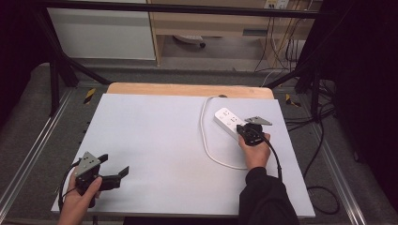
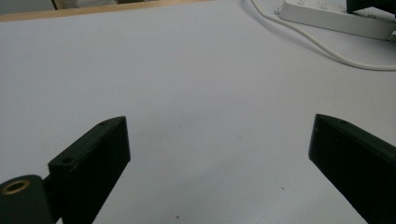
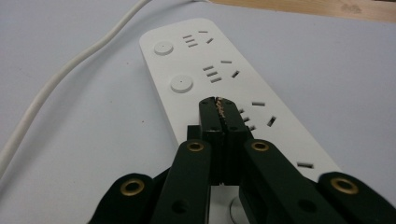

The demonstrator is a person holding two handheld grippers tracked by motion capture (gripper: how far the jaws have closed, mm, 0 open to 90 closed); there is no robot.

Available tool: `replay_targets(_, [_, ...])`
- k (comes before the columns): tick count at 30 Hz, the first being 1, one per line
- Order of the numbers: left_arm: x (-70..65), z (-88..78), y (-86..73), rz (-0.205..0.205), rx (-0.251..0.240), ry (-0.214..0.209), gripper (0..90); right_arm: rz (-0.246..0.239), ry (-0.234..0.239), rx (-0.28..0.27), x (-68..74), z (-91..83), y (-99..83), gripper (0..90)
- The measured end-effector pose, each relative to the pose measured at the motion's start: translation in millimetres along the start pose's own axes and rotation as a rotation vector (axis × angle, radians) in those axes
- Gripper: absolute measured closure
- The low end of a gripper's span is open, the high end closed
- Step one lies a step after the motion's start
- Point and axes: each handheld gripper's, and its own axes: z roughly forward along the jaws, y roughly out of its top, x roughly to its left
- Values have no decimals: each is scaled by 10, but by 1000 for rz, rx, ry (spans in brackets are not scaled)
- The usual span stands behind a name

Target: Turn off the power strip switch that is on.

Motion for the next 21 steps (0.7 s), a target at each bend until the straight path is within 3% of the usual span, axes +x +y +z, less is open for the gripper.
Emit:
replay_targets(12, [0,5,-3,0,3,0,53,45,27,-29,-34,-9,-48,900])
replay_targets(21, [-5,1,-1,3,2,4,53,17,5,-30,0,-10,-51,900])
